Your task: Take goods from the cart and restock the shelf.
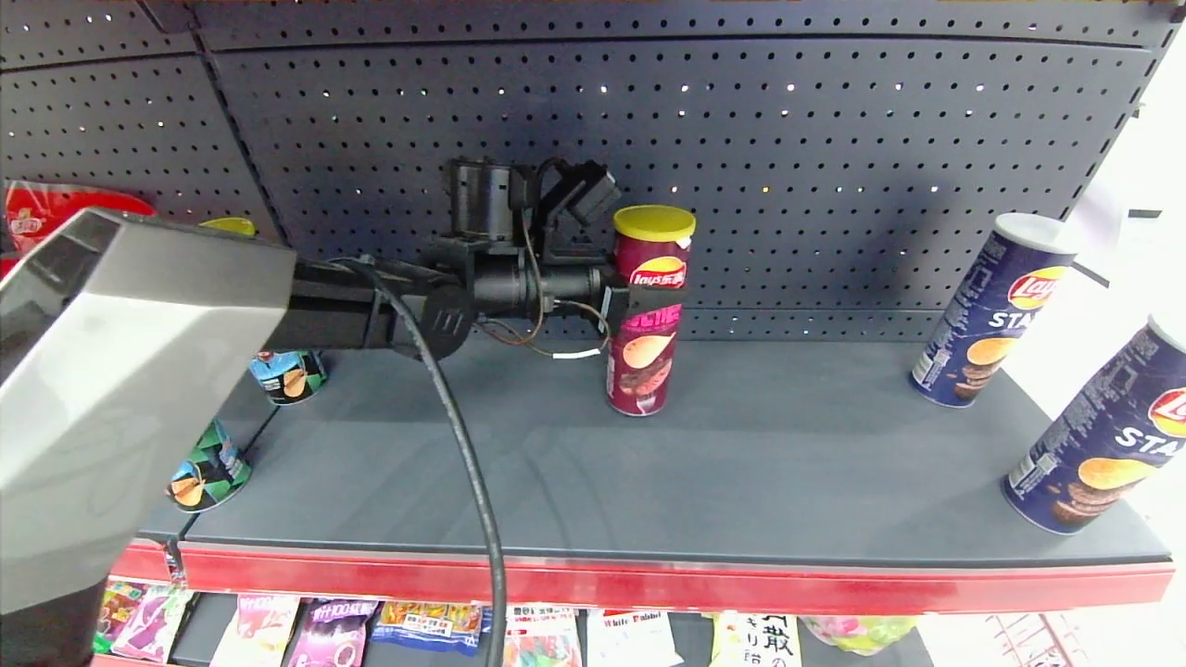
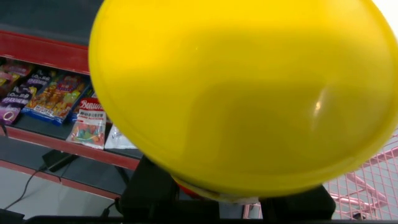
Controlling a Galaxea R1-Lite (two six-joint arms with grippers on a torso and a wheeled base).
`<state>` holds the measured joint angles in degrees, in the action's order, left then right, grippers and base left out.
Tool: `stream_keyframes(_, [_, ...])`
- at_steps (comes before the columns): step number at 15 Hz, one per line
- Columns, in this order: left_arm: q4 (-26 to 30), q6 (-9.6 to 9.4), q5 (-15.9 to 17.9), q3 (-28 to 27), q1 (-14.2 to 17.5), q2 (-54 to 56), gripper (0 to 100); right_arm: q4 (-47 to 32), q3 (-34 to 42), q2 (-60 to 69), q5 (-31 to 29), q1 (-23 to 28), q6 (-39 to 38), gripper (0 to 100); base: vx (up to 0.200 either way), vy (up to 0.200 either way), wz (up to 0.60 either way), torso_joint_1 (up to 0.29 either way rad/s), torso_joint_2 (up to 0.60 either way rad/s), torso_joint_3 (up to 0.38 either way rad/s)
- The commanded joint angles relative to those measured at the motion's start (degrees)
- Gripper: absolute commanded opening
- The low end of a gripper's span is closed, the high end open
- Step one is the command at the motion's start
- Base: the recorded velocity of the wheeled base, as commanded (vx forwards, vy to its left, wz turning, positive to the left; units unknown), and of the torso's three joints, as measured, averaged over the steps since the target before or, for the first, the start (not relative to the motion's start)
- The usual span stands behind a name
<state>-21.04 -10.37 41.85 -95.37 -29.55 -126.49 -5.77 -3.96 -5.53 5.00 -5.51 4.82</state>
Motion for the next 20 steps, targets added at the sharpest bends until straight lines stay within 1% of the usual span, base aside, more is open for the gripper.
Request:
stream_keyframes(1, [-0.23,-0.08,3.68,8.27,0.46,9.07,0,0.05,0.01,-0.09,0.01,-0.03,0.02,0,0.000,0.000,0.00,0.000,0.00,0.000])
stream_keyframes(2, [-0.58,-0.79,4.64,11.87,1.07,11.00,0,0.05,0.01,-0.09,0.01,-0.03,0.02,0,0.000,0.000,0.00,0.000,0.00,0.000])
stream_keyframes(4, [-2.43,-3.78,5.87,19.34,1.25,13.90,0,-0.03,-0.08,-0.09,0.01,-0.03,0.02,0,0.000,0.000,0.00,0.000,0.00,0.000])
stream_keyframes(5, [-3.92,-4.74,6.49,23.82,1.25,15.84,0,0.05,-0.08,-0.09,0.01,-0.03,0.02,0,0.000,0.000,0.00,0.000,0.00,0.000])
stream_keyframes(6, [-5.33,-4.83,6.58,27.34,1.25,17.15,0,0.05,0.01,-0.09,0.01,-0.03,0.11,0,0.000,0.000,0.00,0.000,0.00,0.000])
stream_keyframes(7, [-6.73,-4.83,6.67,29.62,1.25,17.94,0,-0.03,-0.08,-0.09,0.01,-0.03,0.02,0,0.000,0.000,0.00,0.000,0.00,0.000])
stream_keyframes(9, [-11.39,-4.74,6.58,32.79,1.25,18.21,0,0.05,0.01,-0.09,0.01,-0.03,0.11,0,0.000,0.000,0.00,0.000,0.00,0.000])
stream_keyframes(10, [-16.22,-4.57,6.58,36.74,1.25,18.30,0,-0.03,-0.08,-0.09,0.01,-0.03,0.11,0,0.000,0.000,0.00,0.000,0.00,0.000])
stream_keyframes(11, [-18.86,-4.30,6.58,39.12,1.25,18.30,0,0.05,-0.08,-0.09,0.01,-0.11,0.11,0,0.000,0.000,0.00,0.000,0.00,0.000])
stream_keyframes(13, [-21.94,-3.42,6.49,40.87,1.16,18.21,0,-0.03,-0.08,-0.09,0.01,-0.11,0.11,0,0.000,0.000,0.00,0.000,0.00,0.000])
stream_keyframes(18, [-22.38,-3.25,6.58,41.14,0.55,17.68,0,-0.03,-0.08,-0.09,0.10,-0.11,0.11,0,0.000,0.000,0.00,0.000,0.00,0.000])
stream_keyframes(20, [-23.26,-2.46,6.58,41.31,-0.77,17.24,0,-0.03,-0.08,-0.09,0.10,-0.11,0.19,0,0.000,0.000,0.00,0.000,0.00,0.000])
